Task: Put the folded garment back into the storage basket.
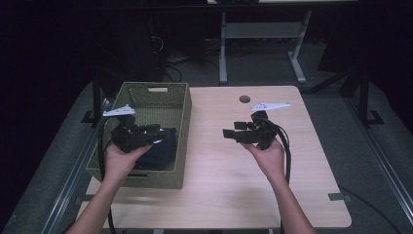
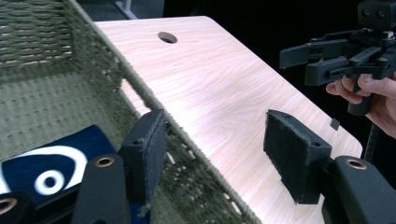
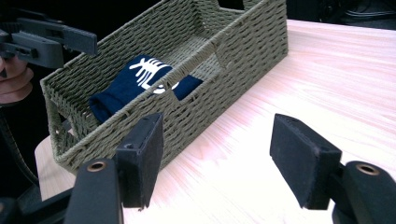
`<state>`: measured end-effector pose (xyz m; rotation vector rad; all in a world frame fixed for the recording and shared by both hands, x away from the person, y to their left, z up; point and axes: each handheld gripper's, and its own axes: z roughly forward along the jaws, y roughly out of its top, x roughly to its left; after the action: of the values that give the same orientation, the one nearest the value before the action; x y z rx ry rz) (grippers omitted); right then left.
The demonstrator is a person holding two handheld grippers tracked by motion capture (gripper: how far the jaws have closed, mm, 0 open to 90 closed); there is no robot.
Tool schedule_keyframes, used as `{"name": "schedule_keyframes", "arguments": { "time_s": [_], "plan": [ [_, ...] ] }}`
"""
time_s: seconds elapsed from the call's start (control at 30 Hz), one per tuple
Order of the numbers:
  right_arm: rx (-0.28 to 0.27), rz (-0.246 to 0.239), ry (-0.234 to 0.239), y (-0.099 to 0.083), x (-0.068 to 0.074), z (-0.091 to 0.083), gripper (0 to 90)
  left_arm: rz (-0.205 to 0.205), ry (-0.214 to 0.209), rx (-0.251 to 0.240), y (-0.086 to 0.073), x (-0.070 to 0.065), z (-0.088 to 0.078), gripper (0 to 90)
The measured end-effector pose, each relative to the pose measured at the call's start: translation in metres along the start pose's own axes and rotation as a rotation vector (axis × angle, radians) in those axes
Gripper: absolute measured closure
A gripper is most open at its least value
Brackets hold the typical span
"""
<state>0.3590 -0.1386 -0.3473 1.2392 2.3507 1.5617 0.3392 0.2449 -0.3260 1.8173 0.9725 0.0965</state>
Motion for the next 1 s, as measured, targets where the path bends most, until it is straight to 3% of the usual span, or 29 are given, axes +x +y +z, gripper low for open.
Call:
{"name": "schedule_keyframes", "arguments": {
  "time_s": [0.53, 1.0],
  "plan": [
    [-0.018, 0.027, -0.057, -0.015, -0.016, -0.030, 34.1, 0.045, -0.047, 0.039, -0.003, -0.027, 0.032, 34.5],
    [-0.035, 0.063, -0.115, -0.039, -0.035, -0.064, 33.5, 0.090, -0.102, 0.055, -0.003, -0.063, 0.062, 30.8]
  ]
}}
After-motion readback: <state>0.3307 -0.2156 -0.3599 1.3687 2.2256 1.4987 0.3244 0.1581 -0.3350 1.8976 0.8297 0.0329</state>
